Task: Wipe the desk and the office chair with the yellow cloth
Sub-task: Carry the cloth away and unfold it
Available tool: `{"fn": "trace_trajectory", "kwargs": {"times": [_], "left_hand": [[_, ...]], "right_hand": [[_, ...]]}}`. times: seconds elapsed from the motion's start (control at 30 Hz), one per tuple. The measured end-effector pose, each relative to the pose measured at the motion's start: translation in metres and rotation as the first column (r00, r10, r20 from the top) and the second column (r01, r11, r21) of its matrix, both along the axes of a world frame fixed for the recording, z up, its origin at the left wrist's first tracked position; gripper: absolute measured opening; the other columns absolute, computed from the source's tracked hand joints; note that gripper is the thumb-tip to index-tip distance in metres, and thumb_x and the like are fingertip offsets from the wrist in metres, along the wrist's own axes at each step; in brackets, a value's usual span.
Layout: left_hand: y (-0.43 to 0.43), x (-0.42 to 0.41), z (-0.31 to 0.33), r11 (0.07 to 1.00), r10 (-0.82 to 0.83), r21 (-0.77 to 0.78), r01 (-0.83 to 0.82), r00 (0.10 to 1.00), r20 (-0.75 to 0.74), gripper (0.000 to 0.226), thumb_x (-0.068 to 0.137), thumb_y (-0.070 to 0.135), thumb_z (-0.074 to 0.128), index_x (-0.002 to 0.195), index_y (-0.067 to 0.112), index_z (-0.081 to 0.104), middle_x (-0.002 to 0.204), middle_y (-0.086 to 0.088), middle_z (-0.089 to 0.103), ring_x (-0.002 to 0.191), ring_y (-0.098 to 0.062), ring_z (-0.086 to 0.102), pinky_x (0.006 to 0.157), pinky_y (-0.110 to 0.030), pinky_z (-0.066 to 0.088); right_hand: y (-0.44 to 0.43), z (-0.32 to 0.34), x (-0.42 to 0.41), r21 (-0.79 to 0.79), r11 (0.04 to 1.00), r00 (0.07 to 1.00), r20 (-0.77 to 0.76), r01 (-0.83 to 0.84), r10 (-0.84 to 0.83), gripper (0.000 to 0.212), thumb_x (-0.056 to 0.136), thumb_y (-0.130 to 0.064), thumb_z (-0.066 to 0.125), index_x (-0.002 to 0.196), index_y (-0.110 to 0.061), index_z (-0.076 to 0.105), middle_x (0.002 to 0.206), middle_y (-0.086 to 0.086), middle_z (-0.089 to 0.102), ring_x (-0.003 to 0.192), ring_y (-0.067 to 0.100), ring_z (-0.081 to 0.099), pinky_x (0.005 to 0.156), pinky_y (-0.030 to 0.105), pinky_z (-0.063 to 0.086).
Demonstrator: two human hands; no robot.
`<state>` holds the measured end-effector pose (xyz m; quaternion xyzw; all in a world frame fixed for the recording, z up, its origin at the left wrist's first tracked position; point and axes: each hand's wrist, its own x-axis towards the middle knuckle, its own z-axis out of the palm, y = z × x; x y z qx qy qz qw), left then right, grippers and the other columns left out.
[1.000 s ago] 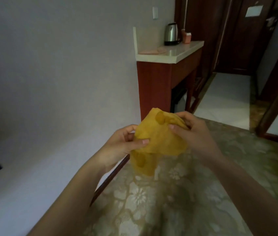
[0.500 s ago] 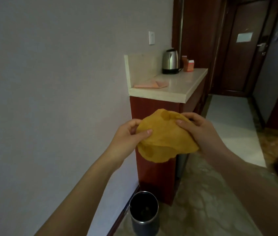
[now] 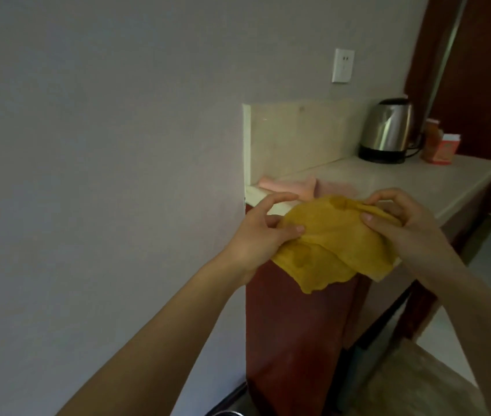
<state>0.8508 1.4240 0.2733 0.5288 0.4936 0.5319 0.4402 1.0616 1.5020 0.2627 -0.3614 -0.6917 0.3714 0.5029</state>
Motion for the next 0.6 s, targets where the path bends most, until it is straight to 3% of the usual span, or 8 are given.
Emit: {"fn": "trace_trajectory", "kwargs": {"times": [0.1,0.2,0.27,0.33,0.4,0.47,0.53,0.6], "left_hand": [[0.058,0.028,0.002,0.999,0.042,0.034,-0.039,0.992,-0.116,0.036,0.088,0.009,0.065,0.113,0.035,0.059,0.107,-0.006,0.062,0.096,-0.019,0.061,0.075,-0.027,0.057],[0.109,0.045,-0.006,0.99,0.132,0.077,-0.116,0.959,-0.252,0.031,0.09,0.006,0.061,0.115,0.025,0.064,0.099,-0.001,0.061,0.099,-0.022,0.059,0.082,-0.03,0.055],[0.133,0.049,-0.015,0.976,0.212,0.128,-0.176,0.906,-0.366,0.028,0.091,0.004,0.058,0.114,0.017,0.067,0.092,0.006,0.059,0.09,-0.016,0.055,0.076,-0.015,0.049],[0.148,0.051,-0.023,0.964,0.264,0.168,-0.206,0.818,-0.512,0.027,0.093,0.007,0.056,0.115,0.016,0.068,0.101,0.004,0.062,0.089,-0.01,0.052,0.069,-0.004,0.039],[0.154,0.049,-0.032,0.958,0.287,0.201,-0.205,0.688,-0.667,0.028,0.093,0.014,0.056,0.119,0.018,0.065,0.117,0.0,0.061,0.104,-0.017,0.054,0.086,-0.013,0.041],[0.155,0.046,-0.037,0.945,0.328,0.254,-0.208,0.558,-0.762,0.033,0.09,0.022,0.06,0.124,0.02,0.063,0.129,-0.004,0.055,0.119,-0.025,0.048,0.103,-0.035,0.036],[0.152,0.045,-0.036,0.939,0.329,0.327,-0.11,0.567,-0.755,0.038,0.088,0.028,0.065,0.125,0.019,0.063,0.132,-0.002,0.054,0.124,-0.022,0.044,0.108,-0.036,0.031],[0.146,0.049,-0.035,0.936,0.197,0.332,0.114,0.612,-0.766,0.04,0.087,0.03,0.067,0.123,0.014,0.064,0.131,-0.003,0.058,0.123,-0.015,0.046,0.106,-0.024,0.031]], "right_hand": [[0.063,0.0,0.024,0.048,0.996,0.997,0.026,0.072,-0.074,0.025,0.084,-0.008,0.067,0.08,-0.031,0.059,0.091,-0.007,0.064,0.081,-0.008,0.058,0.068,0.016,0.046],[0.109,-0.011,0.039,0.115,0.988,0.985,0.126,0.104,-0.118,0.029,0.082,-0.007,0.068,0.08,-0.032,0.054,0.087,-0.011,0.061,0.084,-0.001,0.058,0.07,0.018,0.046],[0.13,-0.022,0.047,0.083,0.991,0.968,0.22,0.107,-0.123,0.027,0.082,-0.012,0.07,0.082,-0.03,0.051,0.086,-0.01,0.06,0.081,0.008,0.059,0.066,0.022,0.043],[0.144,-0.032,0.053,0.053,0.993,0.941,0.317,0.103,-0.115,0.025,0.081,-0.017,0.072,0.086,-0.027,0.051,0.085,-0.009,0.061,0.079,0.005,0.058,0.06,0.019,0.04],[0.155,-0.035,0.055,0.03,0.995,0.927,0.361,0.1,-0.104,0.021,0.082,-0.022,0.071,0.093,-0.025,0.053,0.088,-0.01,0.062,0.08,0.001,0.058,0.059,0.017,0.039],[0.165,-0.029,0.052,0.016,0.996,0.922,0.377,0.091,-0.091,0.02,0.084,-0.031,0.068,0.099,-0.029,0.055,0.092,-0.015,0.061,0.082,-0.002,0.056,0.061,0.018,0.04],[0.172,-0.02,0.043,0.028,1.0,0.879,0.475,0.014,-0.026,0.024,0.086,-0.037,0.065,0.107,-0.035,0.054,0.095,-0.017,0.058,0.083,-0.001,0.054,0.066,0.022,0.041],[0.176,-0.015,0.032,0.015,0.995,0.801,0.594,-0.102,0.073,0.031,0.087,-0.033,0.064,0.117,-0.034,0.055,0.101,-0.012,0.06,0.082,0.004,0.055,0.071,0.025,0.042]]}}
